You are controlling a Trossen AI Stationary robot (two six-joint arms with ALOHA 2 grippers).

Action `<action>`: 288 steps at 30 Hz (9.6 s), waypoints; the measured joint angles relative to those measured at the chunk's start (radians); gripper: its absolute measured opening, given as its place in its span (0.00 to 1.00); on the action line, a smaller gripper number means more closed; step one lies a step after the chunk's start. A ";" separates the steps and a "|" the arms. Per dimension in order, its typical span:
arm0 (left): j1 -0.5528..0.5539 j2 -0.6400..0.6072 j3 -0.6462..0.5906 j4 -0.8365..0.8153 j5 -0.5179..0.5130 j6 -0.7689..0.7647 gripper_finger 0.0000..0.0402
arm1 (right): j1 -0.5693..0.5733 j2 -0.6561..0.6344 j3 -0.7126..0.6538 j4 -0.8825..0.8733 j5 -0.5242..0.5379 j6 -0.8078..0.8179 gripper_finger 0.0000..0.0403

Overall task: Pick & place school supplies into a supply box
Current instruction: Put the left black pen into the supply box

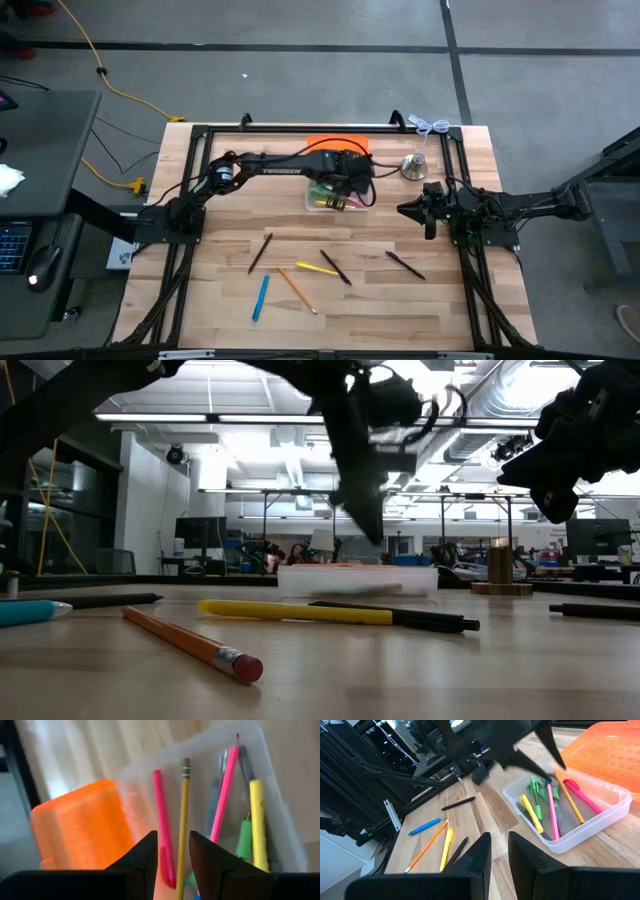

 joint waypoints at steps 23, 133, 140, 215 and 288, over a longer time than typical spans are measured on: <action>0.000 -0.120 0.262 -0.536 0.006 -0.542 0.35 | 0.000 0.000 0.000 0.006 -0.027 -0.008 0.11; -0.386 -0.573 -0.704 -0.447 0.154 -1.785 0.35 | 0.000 0.000 0.000 0.010 -0.048 -0.008 0.11; -0.386 -0.581 -0.812 -0.316 0.193 -1.762 0.35 | 0.000 0.000 0.000 0.011 -0.048 -0.009 0.11; -0.385 -0.579 -1.150 0.154 0.228 -1.728 0.05 | 0.000 0.000 0.000 0.015 -0.045 0.008 0.11; -0.175 -0.824 -0.600 0.564 0.052 -1.121 0.04 | 0.000 0.020 0.000 0.371 0.039 -0.046 0.11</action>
